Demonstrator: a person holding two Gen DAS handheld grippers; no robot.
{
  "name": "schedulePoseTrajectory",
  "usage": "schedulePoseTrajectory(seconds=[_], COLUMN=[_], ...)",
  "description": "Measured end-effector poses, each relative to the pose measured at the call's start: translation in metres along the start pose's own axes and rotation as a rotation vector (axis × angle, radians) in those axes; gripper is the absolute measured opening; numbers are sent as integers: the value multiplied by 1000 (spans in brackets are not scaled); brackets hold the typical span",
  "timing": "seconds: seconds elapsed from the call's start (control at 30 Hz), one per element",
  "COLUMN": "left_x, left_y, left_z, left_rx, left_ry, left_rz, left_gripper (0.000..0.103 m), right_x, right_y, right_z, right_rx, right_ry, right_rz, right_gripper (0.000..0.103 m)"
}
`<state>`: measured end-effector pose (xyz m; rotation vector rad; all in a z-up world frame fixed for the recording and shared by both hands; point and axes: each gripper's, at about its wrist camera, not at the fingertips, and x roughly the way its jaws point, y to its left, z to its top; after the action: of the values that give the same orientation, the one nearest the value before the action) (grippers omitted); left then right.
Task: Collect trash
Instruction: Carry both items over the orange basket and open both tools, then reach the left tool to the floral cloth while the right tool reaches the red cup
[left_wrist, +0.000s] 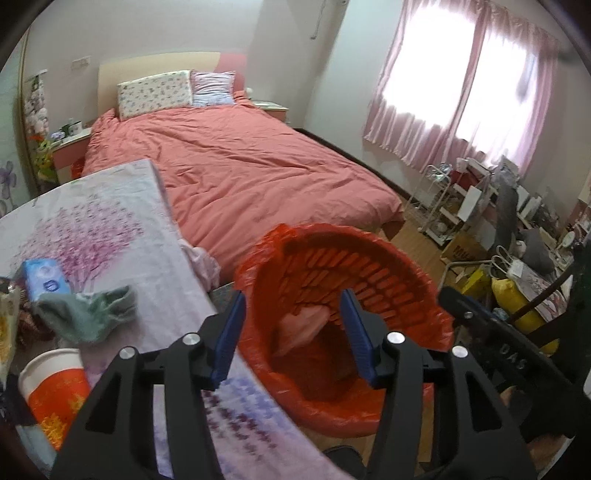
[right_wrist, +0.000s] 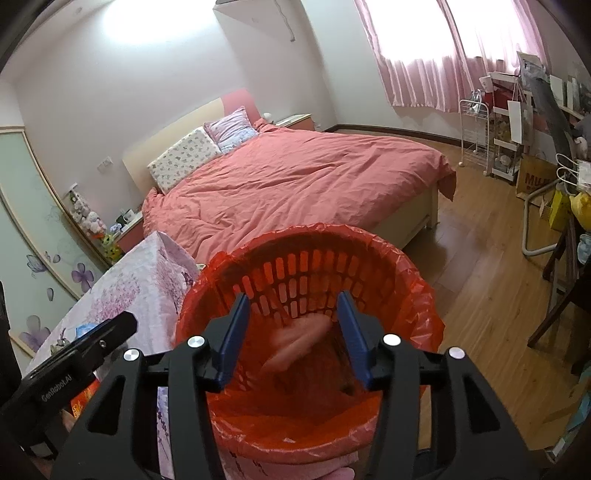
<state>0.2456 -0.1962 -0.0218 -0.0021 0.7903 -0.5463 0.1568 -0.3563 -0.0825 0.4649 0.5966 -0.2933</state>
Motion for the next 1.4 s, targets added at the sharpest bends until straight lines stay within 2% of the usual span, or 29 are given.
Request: schedulePoseTrajectory(seconds=[0.2,0.37,0.7,0.93,1.03,1.2,1.3,1.4], left_x=[-29,-63,-138,-179,-191,-204,-208,-209], left_y=[19,45,132,204,224,253,261,263], left_z=[-13,-26,-67,-96,-108,-125,-132,-136], left_rx=[-20,-20,-126,-242,-269,-321,-333,-333], left_ry=[-23,-45,-85,-102,-105,-93,-90,-88], left_rz=[66,130,298,404,454,476,474,470], left_gripper=[67,72,75,76,76,76,76,76], right_x=[-11,-21,-30,-27,-24,-9,1,10], right_y=[18,48,117,169,191,220,231,242], right_z=[-3,-9,-49,-83,-95,-119,-128,-132], right_rx=[-50,-114,-248,-368,-424,-492,-511,-539], right_ry=[-1,-8,45,92,105,155,186,188], right_rz=[-17,-3,94,160,183,211,221,199], right_gripper=[50,50,55,69,71,71,82,82])
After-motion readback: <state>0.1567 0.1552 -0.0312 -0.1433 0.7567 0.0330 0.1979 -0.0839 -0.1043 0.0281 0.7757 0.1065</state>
